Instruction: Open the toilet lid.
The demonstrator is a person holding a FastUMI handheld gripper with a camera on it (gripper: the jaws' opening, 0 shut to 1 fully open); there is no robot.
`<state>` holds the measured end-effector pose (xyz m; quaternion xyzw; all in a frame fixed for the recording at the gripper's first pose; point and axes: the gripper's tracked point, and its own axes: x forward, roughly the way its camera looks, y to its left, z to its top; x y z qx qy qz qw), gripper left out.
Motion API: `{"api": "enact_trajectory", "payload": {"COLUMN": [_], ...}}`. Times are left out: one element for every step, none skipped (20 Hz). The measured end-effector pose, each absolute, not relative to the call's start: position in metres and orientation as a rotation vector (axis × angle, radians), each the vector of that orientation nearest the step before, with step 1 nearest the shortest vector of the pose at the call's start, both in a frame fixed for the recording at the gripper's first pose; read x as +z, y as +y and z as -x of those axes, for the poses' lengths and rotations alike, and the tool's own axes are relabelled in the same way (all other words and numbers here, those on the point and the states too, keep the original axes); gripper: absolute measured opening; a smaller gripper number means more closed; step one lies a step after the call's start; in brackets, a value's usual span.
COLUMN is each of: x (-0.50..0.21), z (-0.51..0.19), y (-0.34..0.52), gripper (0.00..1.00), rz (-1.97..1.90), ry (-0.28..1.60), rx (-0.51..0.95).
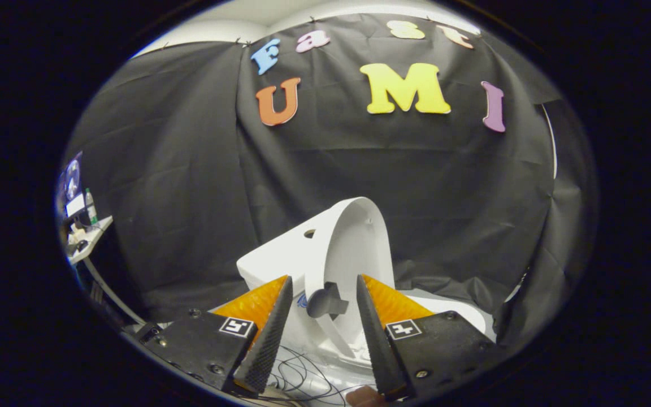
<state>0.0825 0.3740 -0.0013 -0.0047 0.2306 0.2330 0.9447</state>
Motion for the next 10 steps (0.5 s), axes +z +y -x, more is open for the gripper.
{"api": "enact_trajectory", "payload": {"x": [0.004,0.010,0.016,0.020,0.023,0.025,0.028,0.030,0.036,0.043], "z": [-0.081,-0.078,-0.076,-0.073,-0.068,-0.063,-0.061,-0.057,-0.053,-0.048], "y": [0.362,0.351,0.338,0.325,0.314,0.301,0.292,0.279,0.267,0.257], "gripper": [0.71,0.71,0.71,0.71,0.71,0.78,0.86,0.93,1.00,1.00], "rz": [0.002,0.000,0.001,0.005,0.012,0.025,0.037,0.044,0.045,0.038], "ry": [0.455,0.439,0.421,0.408,0.403,0.401,0.396,0.384,0.366,0.347], "rx": [0.468,0.456,0.442,0.427,0.423,0.408,0.396,0.380,0.365,0.352]}}
